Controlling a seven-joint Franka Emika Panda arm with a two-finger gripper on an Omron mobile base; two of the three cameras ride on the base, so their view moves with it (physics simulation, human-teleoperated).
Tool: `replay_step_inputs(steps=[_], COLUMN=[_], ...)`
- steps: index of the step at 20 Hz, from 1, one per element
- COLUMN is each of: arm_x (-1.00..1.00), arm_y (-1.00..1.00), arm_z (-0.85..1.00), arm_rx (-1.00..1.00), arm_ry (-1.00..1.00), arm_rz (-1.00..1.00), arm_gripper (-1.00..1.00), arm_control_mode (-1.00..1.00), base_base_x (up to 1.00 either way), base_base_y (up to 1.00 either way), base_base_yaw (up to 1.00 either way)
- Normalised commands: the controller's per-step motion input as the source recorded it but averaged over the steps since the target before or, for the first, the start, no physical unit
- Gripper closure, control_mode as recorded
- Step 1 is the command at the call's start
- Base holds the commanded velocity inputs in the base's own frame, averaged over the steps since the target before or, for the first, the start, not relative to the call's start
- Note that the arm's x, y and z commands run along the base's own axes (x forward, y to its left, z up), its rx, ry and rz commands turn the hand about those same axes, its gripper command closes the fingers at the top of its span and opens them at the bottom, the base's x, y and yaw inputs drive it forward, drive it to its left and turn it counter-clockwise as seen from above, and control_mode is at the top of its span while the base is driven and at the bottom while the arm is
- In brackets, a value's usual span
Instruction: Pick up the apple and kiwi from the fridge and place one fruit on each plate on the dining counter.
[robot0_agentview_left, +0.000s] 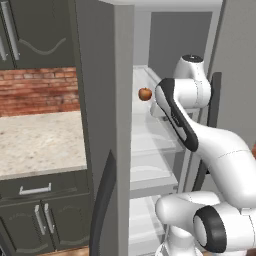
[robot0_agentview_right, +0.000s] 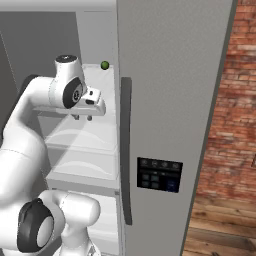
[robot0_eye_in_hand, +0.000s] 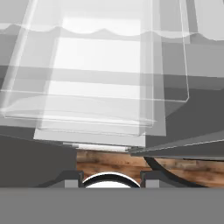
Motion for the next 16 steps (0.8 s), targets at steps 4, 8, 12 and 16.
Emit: replay_step_inputs(steps=[4,8,12,16], arm_x=[-0.35,-0.08,0.0,0.0], arm_y=[0.4,0.75,0.49,0.02], arm_z=[0.0,0.0,0.08,0.42], arm_rx=[-0.02,-0.02,0.0,0.01], arm_ry=[0.0,0.01,-0.02,-0.19], arm_rz=[0.1,0.09,0.05,0.01], arm_gripper=[-1.0,-1.0,-1.0,-1.0], arm_control_mode=[-1.0,-1.0,-1.0,-1.0], base_base_x=[0.0,0.0,0.0,0.0], base_base_y=[0.0,0.0,0.0,0.0], base_base_yaw=[0.0,0.0,0.0,0.0])
